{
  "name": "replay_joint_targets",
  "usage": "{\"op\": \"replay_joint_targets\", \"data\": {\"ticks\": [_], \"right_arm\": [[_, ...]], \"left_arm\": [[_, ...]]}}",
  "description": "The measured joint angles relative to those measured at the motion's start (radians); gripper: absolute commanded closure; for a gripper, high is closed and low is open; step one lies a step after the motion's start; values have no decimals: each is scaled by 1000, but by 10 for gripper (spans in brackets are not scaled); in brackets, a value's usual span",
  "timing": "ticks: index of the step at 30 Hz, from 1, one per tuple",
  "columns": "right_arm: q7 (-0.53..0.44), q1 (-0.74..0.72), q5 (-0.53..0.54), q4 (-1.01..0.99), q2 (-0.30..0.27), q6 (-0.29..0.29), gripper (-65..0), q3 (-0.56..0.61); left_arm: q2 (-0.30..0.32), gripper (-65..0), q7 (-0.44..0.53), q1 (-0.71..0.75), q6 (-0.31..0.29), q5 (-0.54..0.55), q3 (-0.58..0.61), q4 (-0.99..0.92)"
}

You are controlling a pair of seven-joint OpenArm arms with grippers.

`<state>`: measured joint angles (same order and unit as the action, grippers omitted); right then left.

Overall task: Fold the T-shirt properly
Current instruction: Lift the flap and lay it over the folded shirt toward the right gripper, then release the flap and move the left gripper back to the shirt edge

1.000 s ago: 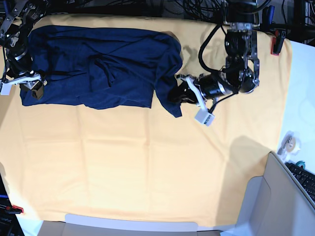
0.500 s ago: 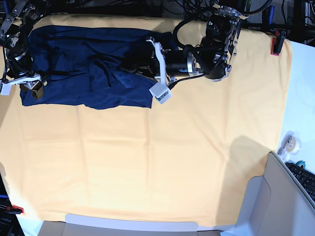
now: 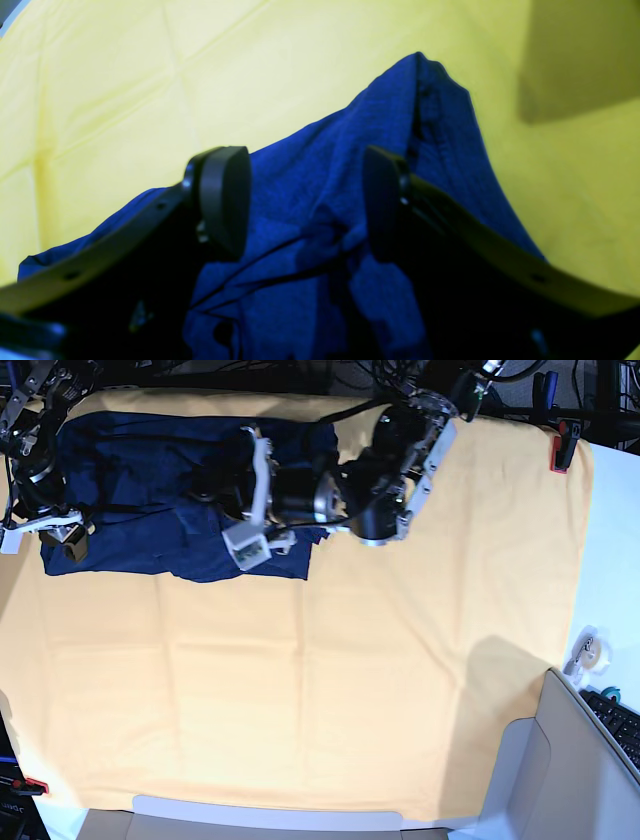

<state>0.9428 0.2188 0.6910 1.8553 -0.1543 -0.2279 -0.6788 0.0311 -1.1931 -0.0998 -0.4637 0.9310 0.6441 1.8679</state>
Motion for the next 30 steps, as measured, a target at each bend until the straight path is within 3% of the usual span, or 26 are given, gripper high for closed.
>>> {"op": "replay_joint_targets", "data": {"ticks": [5,10,17,22,27,30], "right_arm": [[0,0,0,0,-2,0,-349,-2],[0,0,0,0,-2,0,-349,-2],[0,0,-4,0,-3,0,-349,-3],[0,0,-4,0,-3,0,-349,-2],[0,0,-3,-1,-5,0,-349,-3],[-1,0,-4,-1,-6,0,-349,-3]], "left_arm": [[-8,0,-3,-15,1,-92,59,0],[-16,-7,-3,-16,0,-93,98,-2],[-14,-214,-2,-14,0,-92,97,-15],[-7,-278,-8,-14,0,-90,93,-11],[3,-279,2,-10,0,-83,-52,39],[72,-279,12,0,0,-91,-158,39]]}}
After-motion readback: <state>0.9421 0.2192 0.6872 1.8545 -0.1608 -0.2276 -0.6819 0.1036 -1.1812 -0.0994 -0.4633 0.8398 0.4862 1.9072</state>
